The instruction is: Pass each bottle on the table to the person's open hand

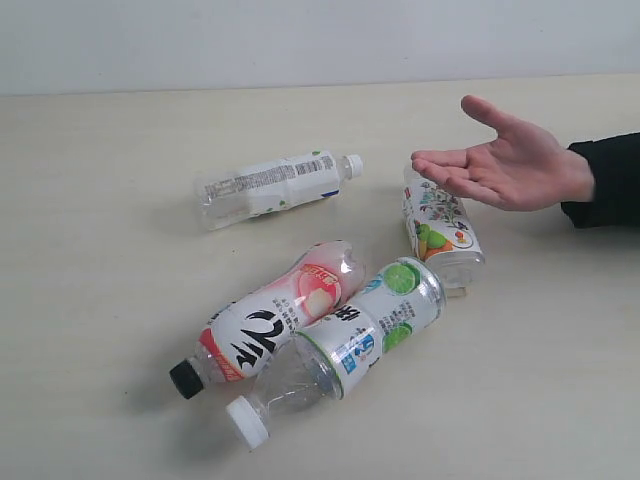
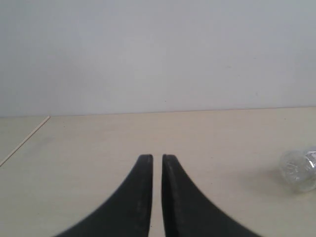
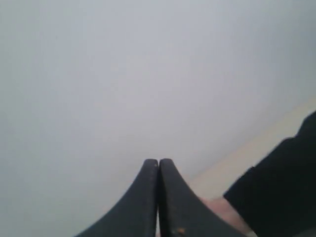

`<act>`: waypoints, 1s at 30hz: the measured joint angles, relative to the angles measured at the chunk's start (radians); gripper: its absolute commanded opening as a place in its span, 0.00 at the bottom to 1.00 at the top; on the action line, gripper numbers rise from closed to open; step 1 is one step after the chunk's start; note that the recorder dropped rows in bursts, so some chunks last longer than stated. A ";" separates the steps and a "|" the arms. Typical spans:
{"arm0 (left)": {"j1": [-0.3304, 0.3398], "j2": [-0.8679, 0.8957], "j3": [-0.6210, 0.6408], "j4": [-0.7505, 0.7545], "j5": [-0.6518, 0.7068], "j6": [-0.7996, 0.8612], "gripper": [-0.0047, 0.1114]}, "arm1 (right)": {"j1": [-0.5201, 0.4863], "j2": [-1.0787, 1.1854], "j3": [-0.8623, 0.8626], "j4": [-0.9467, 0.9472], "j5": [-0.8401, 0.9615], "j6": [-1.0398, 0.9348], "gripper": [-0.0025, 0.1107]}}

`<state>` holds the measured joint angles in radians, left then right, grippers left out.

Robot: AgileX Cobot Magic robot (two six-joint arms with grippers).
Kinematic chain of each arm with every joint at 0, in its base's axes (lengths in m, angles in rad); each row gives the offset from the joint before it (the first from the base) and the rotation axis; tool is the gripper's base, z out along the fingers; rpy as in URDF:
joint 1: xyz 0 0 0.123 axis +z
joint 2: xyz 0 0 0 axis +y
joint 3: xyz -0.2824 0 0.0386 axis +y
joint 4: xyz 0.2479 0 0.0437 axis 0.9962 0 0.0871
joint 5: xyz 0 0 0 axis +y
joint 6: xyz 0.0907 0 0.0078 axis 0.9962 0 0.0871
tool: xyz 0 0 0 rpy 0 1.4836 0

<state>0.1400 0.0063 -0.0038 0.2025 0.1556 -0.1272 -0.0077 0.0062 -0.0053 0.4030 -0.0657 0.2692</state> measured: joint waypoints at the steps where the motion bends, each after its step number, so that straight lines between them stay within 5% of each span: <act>1: 0.000 0.000 0.000 0.000 0.000 0.000 0.12 | 0.000 0.000 0.000 0.015 -0.033 0.025 0.02; 9: 0.000 0.000 0.000 0.000 0.000 0.000 0.12 | 0.000 0.000 0.000 -0.028 -0.252 0.339 0.02; 20: 0.000 0.000 0.000 0.000 0.000 0.000 0.12 | 0.000 0.000 0.000 -0.164 -0.081 0.238 0.02; 25: 0.000 0.000 0.000 0.000 0.000 0.000 0.12 | 0.000 0.006 -0.007 -0.164 -0.241 0.243 0.02; 30: 0.000 0.000 0.000 0.000 0.000 0.000 0.12 | 0.000 0.186 -0.221 -0.224 -0.192 0.191 0.02</act>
<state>0.1400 0.0063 -0.0038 0.2025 0.1556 -0.1272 -0.0077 0.1921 -0.2265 0.1787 -0.2582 0.4600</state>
